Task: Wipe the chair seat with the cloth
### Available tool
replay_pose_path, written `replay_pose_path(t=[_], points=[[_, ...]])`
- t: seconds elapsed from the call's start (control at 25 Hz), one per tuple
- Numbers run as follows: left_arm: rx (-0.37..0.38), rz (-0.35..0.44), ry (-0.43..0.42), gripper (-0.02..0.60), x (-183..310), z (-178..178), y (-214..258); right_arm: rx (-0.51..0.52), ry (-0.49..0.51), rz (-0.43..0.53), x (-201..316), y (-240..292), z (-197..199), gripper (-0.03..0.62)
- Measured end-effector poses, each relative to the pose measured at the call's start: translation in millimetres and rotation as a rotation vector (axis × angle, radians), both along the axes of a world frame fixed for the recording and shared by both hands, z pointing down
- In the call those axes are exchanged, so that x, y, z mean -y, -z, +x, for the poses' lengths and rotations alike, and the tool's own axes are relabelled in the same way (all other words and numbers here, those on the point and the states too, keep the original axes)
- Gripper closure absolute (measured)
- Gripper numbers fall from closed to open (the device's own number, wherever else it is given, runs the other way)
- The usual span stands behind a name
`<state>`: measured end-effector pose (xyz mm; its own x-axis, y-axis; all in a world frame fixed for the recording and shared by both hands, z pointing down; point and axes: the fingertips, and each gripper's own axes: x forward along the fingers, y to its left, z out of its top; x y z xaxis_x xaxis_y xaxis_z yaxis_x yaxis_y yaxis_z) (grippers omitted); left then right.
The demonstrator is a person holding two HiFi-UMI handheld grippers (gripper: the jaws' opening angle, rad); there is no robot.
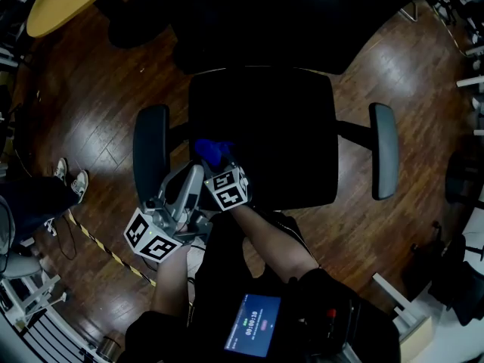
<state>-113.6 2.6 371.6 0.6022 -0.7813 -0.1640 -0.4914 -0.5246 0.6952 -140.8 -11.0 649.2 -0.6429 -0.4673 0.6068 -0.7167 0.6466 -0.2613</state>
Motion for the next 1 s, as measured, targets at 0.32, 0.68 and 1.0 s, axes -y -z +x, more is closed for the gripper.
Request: replay_pose_path(t=[0.32, 0.68, 1.0], points=[[0.001, -0.008, -0.019, 0.591, 0, 2, -4, -0.174, -0.27, -0.002, 26, -24, 193, 0.511], [-0.001, -0.014, -0.009, 0.591, 4, 2, -5, -0.287, -0.627, 0.019, 21, 1, 380, 0.511], [0.019, -0.012, -0.007, 0.591, 5, 5, -2, -0.279, -0.568, 0.055, 27, 14, 335, 0.511]])
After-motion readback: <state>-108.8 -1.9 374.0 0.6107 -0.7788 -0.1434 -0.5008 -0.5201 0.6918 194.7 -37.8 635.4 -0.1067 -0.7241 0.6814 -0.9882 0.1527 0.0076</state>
